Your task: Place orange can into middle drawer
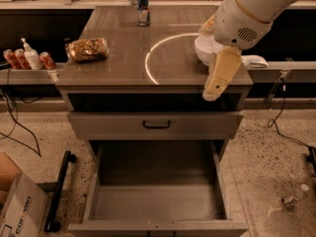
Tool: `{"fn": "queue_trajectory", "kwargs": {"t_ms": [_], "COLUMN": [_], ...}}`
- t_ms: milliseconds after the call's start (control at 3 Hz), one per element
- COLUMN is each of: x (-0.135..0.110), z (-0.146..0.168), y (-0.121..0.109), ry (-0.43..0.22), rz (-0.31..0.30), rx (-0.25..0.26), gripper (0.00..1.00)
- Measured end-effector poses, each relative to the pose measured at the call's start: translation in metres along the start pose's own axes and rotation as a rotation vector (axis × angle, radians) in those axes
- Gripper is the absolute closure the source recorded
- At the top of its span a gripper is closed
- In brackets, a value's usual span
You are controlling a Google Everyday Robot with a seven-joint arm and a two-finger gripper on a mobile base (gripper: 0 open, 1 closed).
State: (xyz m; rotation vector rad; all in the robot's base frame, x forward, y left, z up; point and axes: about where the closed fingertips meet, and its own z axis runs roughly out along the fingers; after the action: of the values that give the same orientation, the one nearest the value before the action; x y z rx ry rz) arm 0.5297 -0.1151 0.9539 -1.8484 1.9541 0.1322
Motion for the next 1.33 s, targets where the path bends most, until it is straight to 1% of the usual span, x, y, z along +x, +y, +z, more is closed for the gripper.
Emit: {"fn": "queue_trajectory", "kwargs": {"t_ms": [333, 667, 1000, 1333], "x": [-0.013, -0.022, -0.025, -0.027], "z": [0.014, 0.024, 0.025, 0.039], "y": [-0.010, -0.022, -0.022, -0.026], "ry": [-0.015, 0.025, 0.026, -0.020], "rz": [-0.018, -0.048, -0.053, 0.013], "rx": [-0.023, -0.043, -0.044, -0.014], "gripper": [0.00, 0.00, 0.00, 0.00]}}
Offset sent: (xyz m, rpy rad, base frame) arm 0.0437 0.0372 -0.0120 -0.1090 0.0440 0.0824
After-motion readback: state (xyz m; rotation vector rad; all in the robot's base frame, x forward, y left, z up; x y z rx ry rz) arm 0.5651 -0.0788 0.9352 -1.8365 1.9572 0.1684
